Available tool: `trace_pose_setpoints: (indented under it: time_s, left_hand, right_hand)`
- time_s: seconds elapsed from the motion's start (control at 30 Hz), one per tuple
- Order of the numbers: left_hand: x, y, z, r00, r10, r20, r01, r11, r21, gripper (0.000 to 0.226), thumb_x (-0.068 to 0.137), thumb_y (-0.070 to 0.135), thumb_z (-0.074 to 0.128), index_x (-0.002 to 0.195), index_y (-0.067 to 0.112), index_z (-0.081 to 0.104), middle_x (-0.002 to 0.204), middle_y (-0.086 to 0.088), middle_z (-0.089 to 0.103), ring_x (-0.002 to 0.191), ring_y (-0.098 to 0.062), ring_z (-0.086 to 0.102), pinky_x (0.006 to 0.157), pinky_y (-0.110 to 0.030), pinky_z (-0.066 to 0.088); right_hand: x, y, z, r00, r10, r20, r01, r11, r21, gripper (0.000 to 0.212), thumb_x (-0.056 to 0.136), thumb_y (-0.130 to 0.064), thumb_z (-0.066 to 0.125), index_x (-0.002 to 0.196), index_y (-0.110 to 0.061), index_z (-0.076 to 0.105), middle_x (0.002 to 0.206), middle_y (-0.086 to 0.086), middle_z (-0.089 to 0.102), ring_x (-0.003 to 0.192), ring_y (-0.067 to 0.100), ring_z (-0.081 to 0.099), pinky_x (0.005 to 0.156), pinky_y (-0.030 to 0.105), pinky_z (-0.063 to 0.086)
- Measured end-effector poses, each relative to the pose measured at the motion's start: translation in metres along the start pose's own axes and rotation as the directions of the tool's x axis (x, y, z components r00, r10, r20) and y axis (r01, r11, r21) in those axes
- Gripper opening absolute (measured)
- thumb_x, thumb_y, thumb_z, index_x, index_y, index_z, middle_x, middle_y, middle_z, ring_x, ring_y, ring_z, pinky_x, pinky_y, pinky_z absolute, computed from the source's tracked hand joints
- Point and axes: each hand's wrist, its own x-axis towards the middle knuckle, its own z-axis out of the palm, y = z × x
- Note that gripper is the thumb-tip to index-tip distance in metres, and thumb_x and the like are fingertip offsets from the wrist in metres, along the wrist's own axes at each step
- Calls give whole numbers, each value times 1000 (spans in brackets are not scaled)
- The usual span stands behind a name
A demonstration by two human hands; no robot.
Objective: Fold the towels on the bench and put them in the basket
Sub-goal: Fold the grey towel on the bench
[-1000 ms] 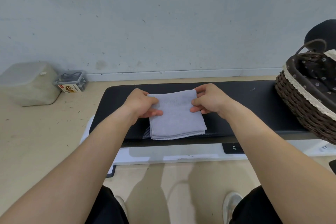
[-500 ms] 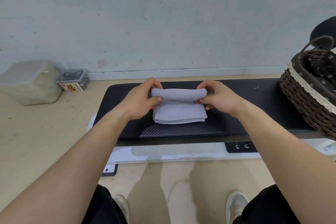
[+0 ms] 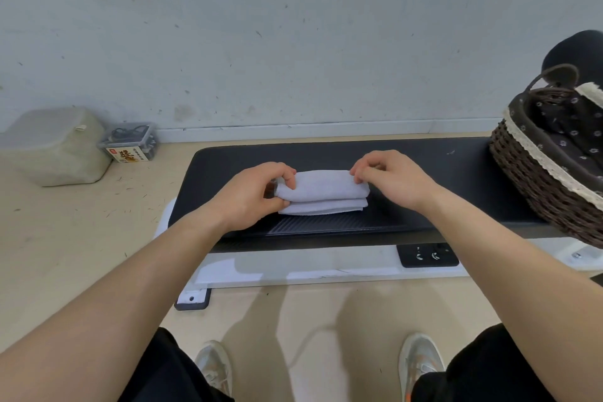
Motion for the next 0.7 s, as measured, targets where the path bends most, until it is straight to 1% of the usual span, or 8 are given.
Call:
trace_pose_setpoints:
  time_s: [0.1,0.2,0.27,0.37,0.43,0.5,0.6,0.7]
  left_hand:
    - [0,1,2,999,45,-8,-44,991,124,30,88,22,70,96,45,52,131,21,54,106,-13,59,91,-37,53]
    - [2,3,4,997,82,-8,-77,967,241,25,86,24,69,99,40,55,134,22,51,106,-11,58,84,-29,49]
    - [3,2,4,996,85,-1,-81,956,281,25,85,25,69,99,40,56,137,22,49,106,-11,57,81,-29,48]
    - [2,0,3,996,85,28,-90,952,294,26,84,28,70,99,43,53,142,21,47,116,-10,55,89,-36,50]
    - [1,-2,1,997,61,55,-74,960,271,25,83,37,71,98,45,52,142,21,48,121,-8,52,95,-38,49]
    - [0,1,1,1000,21,-1,-20,971,237,16,80,52,66,89,43,56,133,24,54,118,-6,52,96,-38,48]
    - [12,15,-1,969,-71,-238,131,960,249,30,84,60,54,70,35,64,104,20,62,98,-8,54,83,-36,48]
    - [36,36,6,896,-177,-407,257,955,149,32,93,51,49,82,28,69,92,12,64,86,-12,59,70,-33,47]
  right_hand:
    - [-3,-9,8,985,-146,-96,92,901,-423,20,91,-34,52,78,-23,61,87,-9,61,89,18,54,74,36,47]
    - [-3,-15,28,945,-305,-113,159,735,-659,19,93,-36,48,96,-22,60,101,-4,60,96,24,53,79,38,43]
    - [-2,-18,41,949,-316,-24,205,672,-711,38,98,-41,42,128,-25,56,131,-2,56,117,25,52,96,41,41]
    - [-3,-10,49,955,-251,158,285,630,-723,58,104,-48,26,158,-26,21,163,-2,26,147,22,29,118,40,23]
    - [-5,-3,51,954,-210,214,299,632,-715,60,105,-49,20,160,-28,7,166,-3,14,151,20,17,121,38,16]
    - [-7,2,54,954,-209,217,301,627,-718,61,105,-50,18,159,-28,2,167,-3,11,152,20,12,123,39,14]
    - [-5,3,59,954,-207,217,299,614,-731,61,105,-49,16,159,-28,-1,167,-2,8,153,21,8,123,41,11]
    - [-5,3,60,952,-214,219,305,604,-736,61,105,-49,15,159,-25,-1,167,-1,7,153,22,6,123,42,8]
